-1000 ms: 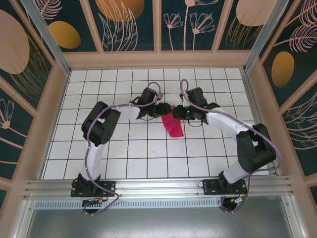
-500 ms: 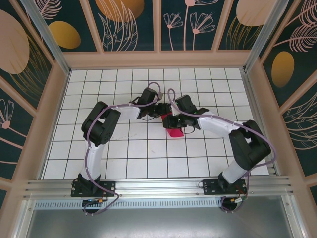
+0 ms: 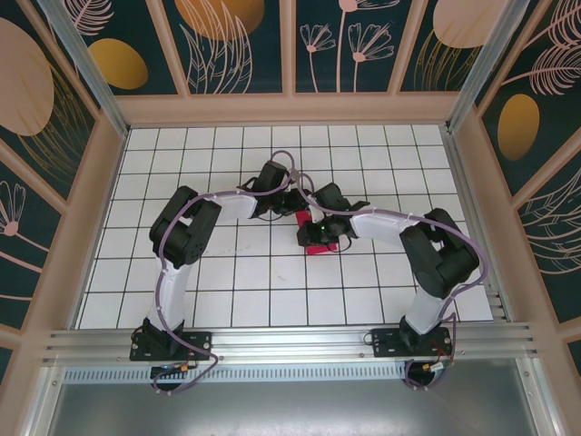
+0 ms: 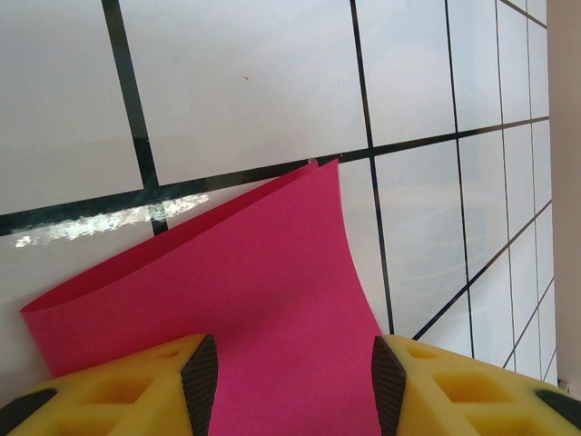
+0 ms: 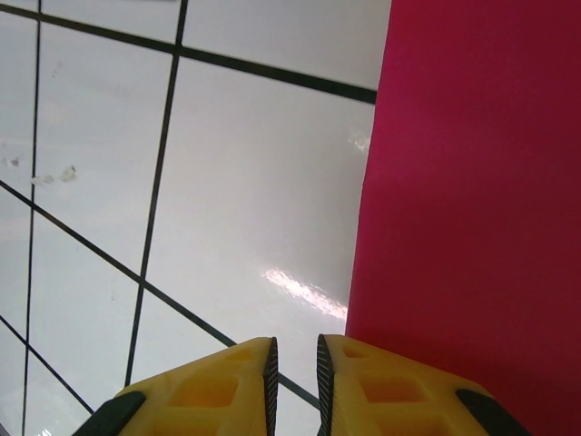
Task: Fold a paper plane with a square sheet of paper (fold left side to right side)
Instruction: Fold the square sheet of paper in half at the center of the table.
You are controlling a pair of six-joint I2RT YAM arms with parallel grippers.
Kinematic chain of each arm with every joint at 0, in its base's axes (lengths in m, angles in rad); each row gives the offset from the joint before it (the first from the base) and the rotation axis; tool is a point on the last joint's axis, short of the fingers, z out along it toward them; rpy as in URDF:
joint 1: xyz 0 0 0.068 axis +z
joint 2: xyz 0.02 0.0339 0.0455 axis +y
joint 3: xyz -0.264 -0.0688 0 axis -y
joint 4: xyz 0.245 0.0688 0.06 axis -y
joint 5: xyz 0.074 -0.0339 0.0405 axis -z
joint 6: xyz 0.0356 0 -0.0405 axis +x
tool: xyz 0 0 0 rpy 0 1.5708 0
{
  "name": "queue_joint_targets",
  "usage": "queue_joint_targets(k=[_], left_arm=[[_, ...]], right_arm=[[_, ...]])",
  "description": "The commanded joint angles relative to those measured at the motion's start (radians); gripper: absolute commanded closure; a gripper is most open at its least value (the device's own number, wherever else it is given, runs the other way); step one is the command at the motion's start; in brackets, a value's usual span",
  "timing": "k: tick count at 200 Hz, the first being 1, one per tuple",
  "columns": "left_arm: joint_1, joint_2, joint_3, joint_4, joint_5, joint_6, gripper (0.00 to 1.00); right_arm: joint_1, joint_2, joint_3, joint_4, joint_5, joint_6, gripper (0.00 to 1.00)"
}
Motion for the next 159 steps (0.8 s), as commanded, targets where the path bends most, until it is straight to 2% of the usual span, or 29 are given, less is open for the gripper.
queue_joint_targets(k=[1,159], left_arm=[[-0.012,0.037,-0.031,-0.083,-0.037,0.024,0.49],[-0.01,0.05,-0.024,-0.093,-0.048,0.027,0.49]], right_arm=[[0.015,0.025,0.0,-0.036,0.012,-0.019,0.77],[0.038,0.068,-0.018,-0.076,0.042,-0.028,0.8]])
